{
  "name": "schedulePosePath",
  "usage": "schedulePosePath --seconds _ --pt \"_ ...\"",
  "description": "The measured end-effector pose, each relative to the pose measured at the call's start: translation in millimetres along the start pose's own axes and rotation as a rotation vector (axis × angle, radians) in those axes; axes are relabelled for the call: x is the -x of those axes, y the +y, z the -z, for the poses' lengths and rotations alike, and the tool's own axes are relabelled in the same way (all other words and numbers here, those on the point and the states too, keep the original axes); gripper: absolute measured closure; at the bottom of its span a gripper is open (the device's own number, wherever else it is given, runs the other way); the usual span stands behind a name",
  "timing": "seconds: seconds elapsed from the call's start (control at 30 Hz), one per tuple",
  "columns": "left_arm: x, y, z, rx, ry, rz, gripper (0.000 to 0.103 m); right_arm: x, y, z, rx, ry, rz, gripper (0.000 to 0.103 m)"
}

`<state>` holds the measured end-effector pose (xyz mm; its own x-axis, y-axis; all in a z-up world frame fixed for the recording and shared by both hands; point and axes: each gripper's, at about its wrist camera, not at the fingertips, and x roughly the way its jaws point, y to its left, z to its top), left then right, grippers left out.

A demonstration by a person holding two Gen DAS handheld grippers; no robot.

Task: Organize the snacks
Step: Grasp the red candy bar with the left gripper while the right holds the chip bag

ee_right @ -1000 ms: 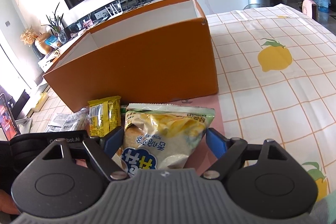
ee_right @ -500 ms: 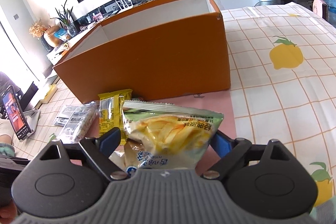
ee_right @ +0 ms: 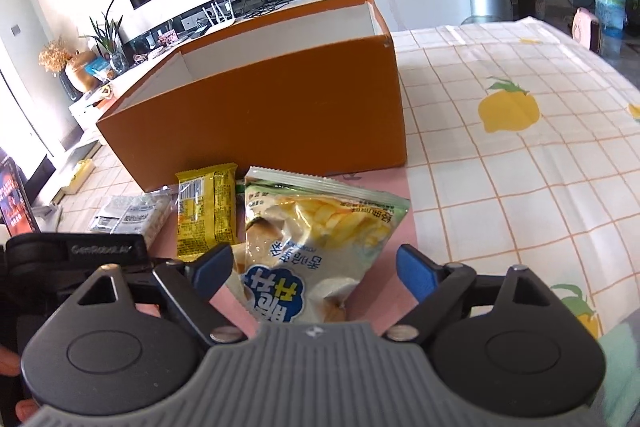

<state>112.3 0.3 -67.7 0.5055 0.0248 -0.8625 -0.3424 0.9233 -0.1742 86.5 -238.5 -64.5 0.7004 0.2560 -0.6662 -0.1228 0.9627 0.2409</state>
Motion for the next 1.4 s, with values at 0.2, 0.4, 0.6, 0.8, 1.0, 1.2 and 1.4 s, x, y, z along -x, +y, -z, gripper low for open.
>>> schedulePosePath --seconds 0.2,0.4,0.6,0.8,1.0,1.2,1.4 --pt "0 -9 5 -0.102 -0.029 -0.037 0.033 -12 1 -5 0.005 0.001 0.002 0.025" --pt "6 0 12 -0.216 -0.016 0.022 0.049 -17 2 -7 0.008 0.012 -0.017 0.027" --pt "12 13 15 -0.301 0.044 0.119 0.053 -28 -3 -9 -0.037 0.067 -0.074 0.029" --pt "10 19 12 -0.137 0.023 0.131 0.038 -29 -4 -10 -0.049 0.062 -0.092 0.035" --pt "11 4 21 -0.223 -0.004 0.036 0.061 -25 1 -8 -0.002 0.047 -0.091 0.047" --pt "19 22 25 -0.202 0.011 0.103 0.075 -19 6 -5 0.037 0.032 -0.088 0.054" --pt "38 22 35 -0.244 -0.004 0.171 0.075 -7 3 -2 0.039 0.021 -0.094 0.056"
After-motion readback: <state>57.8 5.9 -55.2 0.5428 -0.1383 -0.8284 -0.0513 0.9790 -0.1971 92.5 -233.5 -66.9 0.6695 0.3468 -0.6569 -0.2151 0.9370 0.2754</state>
